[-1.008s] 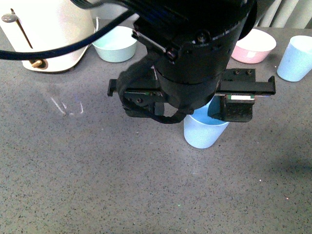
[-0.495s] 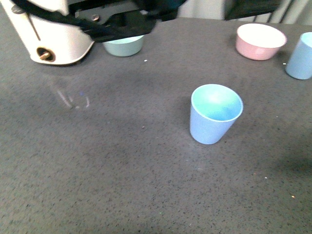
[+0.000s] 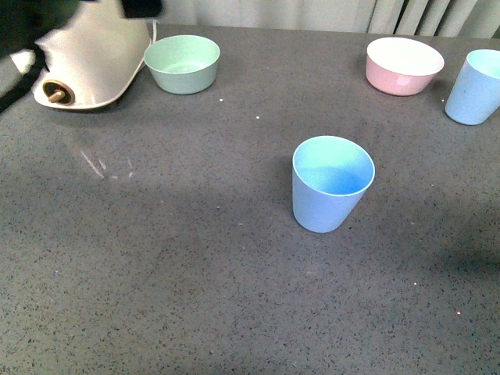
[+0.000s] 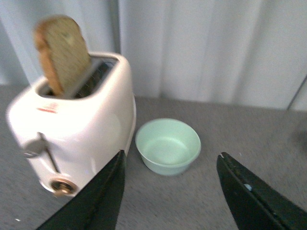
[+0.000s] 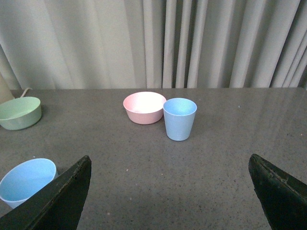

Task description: Stack blue cups with both arms

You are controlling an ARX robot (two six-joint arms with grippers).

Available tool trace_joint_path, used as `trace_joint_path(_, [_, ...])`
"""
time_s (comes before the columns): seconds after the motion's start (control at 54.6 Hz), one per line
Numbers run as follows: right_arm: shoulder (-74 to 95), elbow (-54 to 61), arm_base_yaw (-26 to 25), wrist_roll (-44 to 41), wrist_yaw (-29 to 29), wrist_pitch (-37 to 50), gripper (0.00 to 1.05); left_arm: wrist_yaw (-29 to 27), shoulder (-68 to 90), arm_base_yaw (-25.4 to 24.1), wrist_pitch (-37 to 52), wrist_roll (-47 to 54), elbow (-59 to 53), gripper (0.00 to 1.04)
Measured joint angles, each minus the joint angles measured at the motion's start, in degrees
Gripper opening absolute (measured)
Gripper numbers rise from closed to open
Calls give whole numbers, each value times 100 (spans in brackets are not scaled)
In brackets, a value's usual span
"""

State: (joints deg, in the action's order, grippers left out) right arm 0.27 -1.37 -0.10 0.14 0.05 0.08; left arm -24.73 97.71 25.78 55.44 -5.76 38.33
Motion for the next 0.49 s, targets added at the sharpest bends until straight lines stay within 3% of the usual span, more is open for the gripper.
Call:
trace_joint_path(0.073, [0,0,0,0,-7,0,96,299,-723,-352,592,304,-817,39])
trace_joint_path(0.238, [0,0,0,0,-4,0,96,885,-1714,-949,638,457,-2028,1])
trace_joint_path(0.495, [2,0,0,0,-4,0,96,1375,-2448,-1438,728,492,-2900,2])
